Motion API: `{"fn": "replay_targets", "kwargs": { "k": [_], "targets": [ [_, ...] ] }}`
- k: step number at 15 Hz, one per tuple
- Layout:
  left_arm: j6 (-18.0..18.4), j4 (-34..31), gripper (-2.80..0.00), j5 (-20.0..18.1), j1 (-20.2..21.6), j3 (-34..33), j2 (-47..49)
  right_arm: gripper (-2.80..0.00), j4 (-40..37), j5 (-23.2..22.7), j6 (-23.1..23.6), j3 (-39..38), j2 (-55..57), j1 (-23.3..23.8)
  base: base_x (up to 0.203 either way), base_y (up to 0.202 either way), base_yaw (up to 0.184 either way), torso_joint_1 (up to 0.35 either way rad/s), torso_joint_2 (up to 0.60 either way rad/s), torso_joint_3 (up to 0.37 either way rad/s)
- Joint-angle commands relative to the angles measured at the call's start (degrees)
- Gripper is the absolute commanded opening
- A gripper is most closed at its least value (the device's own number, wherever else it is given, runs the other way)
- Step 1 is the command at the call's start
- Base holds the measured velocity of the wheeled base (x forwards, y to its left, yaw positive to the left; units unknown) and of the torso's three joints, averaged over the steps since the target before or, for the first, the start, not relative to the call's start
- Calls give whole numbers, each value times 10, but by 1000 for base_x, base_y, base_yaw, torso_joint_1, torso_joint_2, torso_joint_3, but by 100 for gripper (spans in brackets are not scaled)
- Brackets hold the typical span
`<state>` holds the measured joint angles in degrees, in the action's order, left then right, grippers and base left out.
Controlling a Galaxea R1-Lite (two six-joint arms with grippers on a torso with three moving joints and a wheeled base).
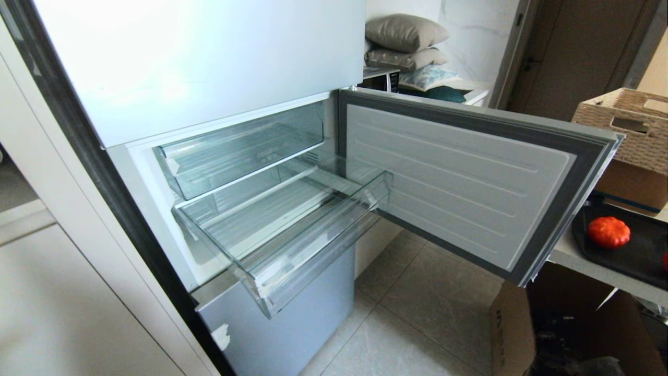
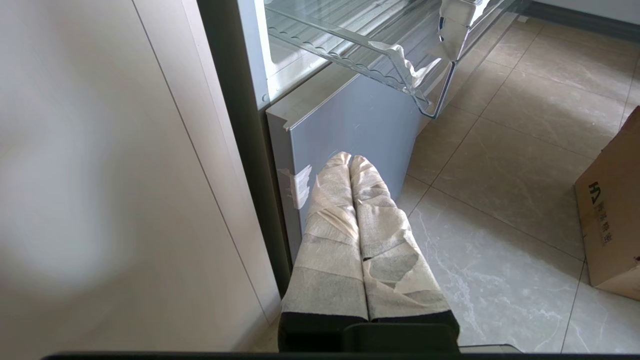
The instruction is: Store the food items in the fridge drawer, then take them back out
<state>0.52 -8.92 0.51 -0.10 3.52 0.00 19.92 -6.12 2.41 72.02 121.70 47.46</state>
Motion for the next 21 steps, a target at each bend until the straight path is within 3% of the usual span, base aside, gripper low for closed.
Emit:
{"fn": "replay_targets", "kwargs": {
  "k": [1, 21],
  "targets": [
    [0, 0, -280, 0, 0, 0, 1, 0, 1, 0, 0, 16, 22, 1, 0, 0, 0, 0, 0, 0],
    [0, 0, -280, 0, 0, 0, 1, 0, 43, -15, -8, 53, 97, -1, 0, 0, 0, 0, 0, 0]
  ]
}}
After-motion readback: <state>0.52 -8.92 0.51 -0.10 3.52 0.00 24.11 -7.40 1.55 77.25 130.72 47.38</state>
